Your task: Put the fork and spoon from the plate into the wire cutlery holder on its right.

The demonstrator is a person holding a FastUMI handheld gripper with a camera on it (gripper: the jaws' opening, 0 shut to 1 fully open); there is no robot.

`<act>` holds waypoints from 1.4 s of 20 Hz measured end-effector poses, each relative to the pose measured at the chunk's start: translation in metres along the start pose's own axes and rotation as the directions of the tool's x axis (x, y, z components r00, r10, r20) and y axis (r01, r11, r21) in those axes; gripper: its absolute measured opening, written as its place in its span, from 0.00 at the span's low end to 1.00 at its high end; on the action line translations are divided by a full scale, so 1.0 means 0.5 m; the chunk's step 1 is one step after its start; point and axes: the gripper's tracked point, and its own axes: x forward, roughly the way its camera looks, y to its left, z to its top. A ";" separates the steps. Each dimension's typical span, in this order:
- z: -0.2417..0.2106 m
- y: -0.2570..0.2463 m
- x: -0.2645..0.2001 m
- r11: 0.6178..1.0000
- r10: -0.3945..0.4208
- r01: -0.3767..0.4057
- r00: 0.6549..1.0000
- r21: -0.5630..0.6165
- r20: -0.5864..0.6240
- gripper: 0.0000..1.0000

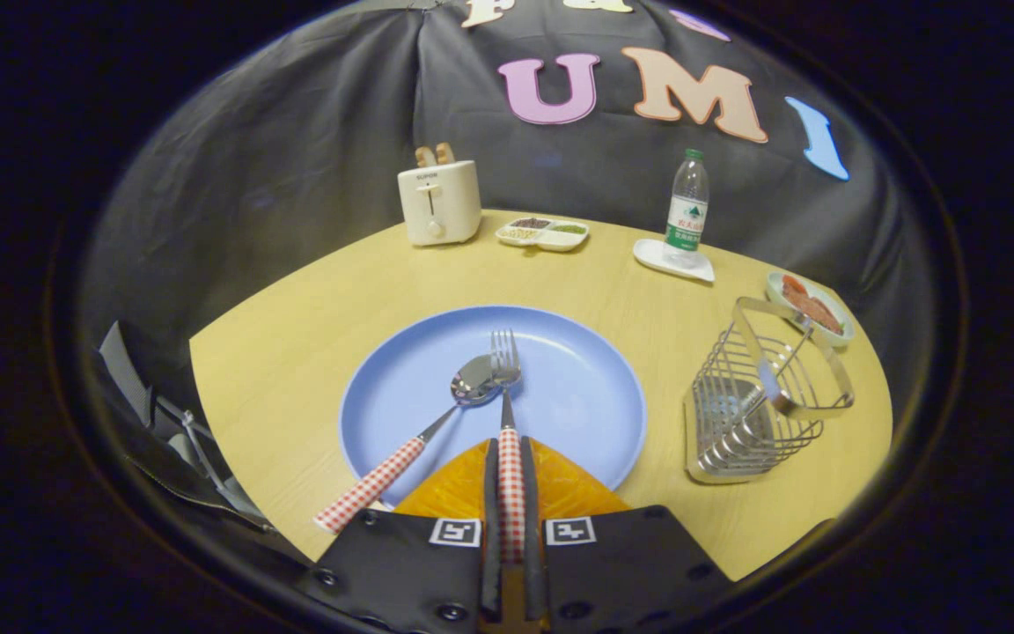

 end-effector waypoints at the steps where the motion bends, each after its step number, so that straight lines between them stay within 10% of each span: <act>1: 0.010 -0.002 -0.005 1.000 -0.003 0.002 1.000 0.005 0.006 0.13; 15: 0.161 -0.172 -0.182 0.967 -0.214 0.214 0.977 0.138 -0.014 0.13; 28: 0.103 -0.290 -0.231 0.963 -0.212 0.262 0.881 0.063 -0.424 0.13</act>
